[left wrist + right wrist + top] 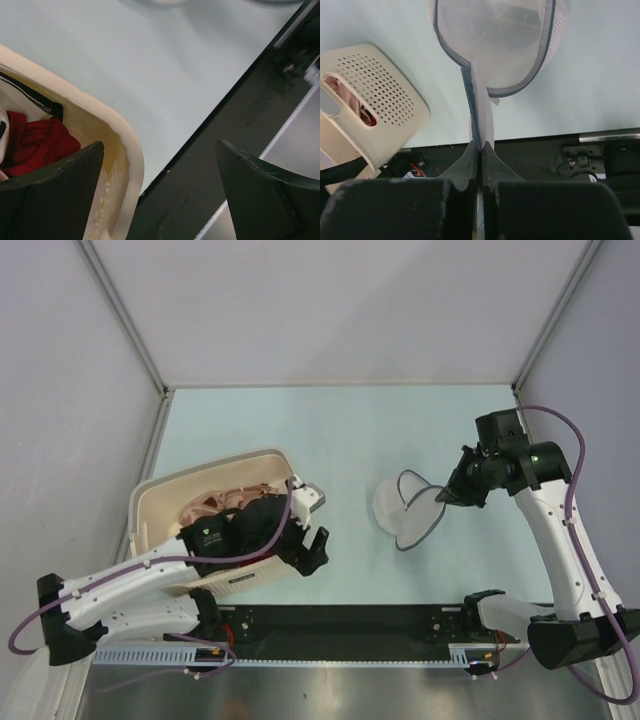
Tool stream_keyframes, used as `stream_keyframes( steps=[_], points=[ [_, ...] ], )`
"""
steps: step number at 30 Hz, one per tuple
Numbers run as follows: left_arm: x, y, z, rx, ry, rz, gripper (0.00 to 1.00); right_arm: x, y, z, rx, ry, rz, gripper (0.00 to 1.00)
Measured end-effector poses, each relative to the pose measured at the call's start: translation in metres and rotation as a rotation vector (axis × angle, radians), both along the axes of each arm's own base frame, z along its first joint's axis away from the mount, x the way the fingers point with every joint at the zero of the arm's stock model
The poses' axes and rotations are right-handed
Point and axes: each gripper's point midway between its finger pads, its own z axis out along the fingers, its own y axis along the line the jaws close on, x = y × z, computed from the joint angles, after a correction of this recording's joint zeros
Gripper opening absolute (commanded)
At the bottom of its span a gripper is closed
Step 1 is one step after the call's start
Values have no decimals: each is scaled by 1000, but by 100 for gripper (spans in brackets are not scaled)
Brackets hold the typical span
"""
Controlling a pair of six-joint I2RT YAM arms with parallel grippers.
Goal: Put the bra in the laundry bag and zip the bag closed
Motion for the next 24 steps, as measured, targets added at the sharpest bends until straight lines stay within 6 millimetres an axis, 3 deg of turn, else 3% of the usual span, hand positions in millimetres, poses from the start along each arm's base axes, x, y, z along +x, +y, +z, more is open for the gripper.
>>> stream_keyframes(
  steps=[3,6,8,11,13,16,17,18,19,24],
  points=[
    [8,0,30,-88,-3,64,100,-4,2,-10,-4,33,11,0],
    [41,2,69,-164,7,234,99,-5,8,-16,-9,48,37,0],
    [73,8,78,-158,38,395,98,-2,11,-18,-13,49,52,0],
    [113,16,74,-89,73,583,98,1,16,-21,-19,49,70,0],
    [136,14,56,-7,92,661,98,4,18,-23,-26,54,78,0],
    [155,14,29,124,120,720,92,6,20,-24,-35,57,89,0],
    [160,14,22,156,123,730,87,8,21,-24,-36,53,92,0],
    [165,14,15,191,124,741,66,9,21,-23,-36,49,92,0],
    [171,16,9,224,120,752,54,10,22,-22,-34,43,93,0],
    [179,36,-8,372,66,757,0,13,23,-18,-36,21,96,0]
  ],
)
